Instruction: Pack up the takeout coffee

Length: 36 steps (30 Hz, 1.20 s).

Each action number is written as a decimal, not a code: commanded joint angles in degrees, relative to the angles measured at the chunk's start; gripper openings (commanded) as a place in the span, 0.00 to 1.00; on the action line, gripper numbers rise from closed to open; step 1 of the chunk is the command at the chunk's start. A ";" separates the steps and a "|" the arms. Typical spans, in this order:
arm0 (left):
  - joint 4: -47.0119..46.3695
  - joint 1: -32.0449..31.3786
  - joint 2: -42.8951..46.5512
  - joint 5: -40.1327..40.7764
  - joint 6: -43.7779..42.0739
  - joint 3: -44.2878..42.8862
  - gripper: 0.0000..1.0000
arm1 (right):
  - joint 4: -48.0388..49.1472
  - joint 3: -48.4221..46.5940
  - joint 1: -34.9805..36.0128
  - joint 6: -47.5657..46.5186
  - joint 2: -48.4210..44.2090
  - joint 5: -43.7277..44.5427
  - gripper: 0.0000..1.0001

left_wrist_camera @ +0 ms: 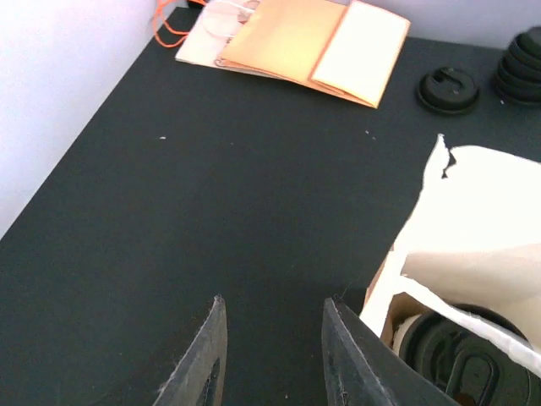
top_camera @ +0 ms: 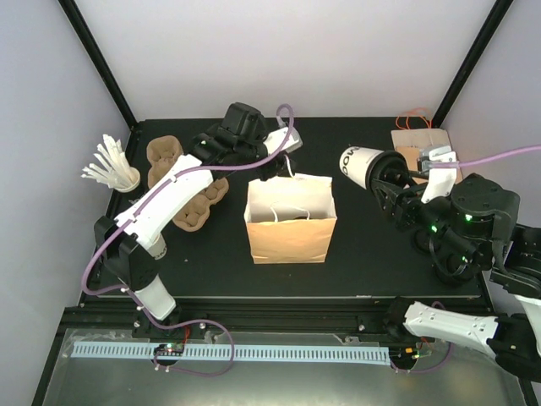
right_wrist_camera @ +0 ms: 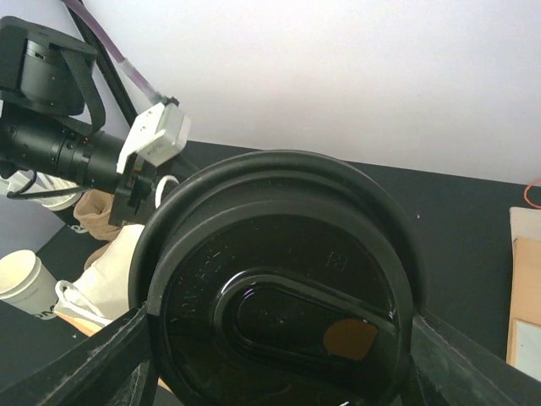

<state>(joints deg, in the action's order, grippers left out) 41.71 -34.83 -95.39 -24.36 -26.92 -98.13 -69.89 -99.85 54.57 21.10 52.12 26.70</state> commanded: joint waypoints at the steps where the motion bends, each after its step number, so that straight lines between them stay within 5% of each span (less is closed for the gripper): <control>1: -2.24 1.54 -1.24 -1.70 9.64 -1.39 0.33 | 0.23 1.13 -0.25 0.87 -1.20 1.36 0.33; 8: 1.81 5.43 -2.68 -5.52 18.26 -4.54 0.40 | 0.26 1.37 -0.25 0.88 -0.97 0.67 0.33; 10: 1.77 6.89 -2.84 -12.83 19.60 -4.83 0.51 | 0.42 1.60 -0.25 1.08 -0.97 0.58 0.33; 14: 4.18 7.06 -2.65 -24.21 12.93 -4.59 0.73 | 0.88 2.26 -0.25 1.35 -1.14 -0.08 0.33; 21: 11.64 4.09 -2.75 -19.02 -1.06 -4.36 0.86 | 1.29 2.74 -0.29 1.57 -1.23 -0.82 0.33; 29: 11.46 1.67 -4.43 -9.95 -2.97 -5.41 0.87 | 1.51 2.47 -0.25 1.47 -1.05 -1.67 0.32; 36: 10.15 0.57 -5.23 -4.07 -5.53 -5.93 0.70 | 1.36 1.95 -0.25 1.35 -1.01 -1.85 0.32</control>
<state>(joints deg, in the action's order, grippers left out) 52.27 -33.69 -99.66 -32.73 -29.28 -101.16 -69.45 -97.14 54.57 22.02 51.20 25.21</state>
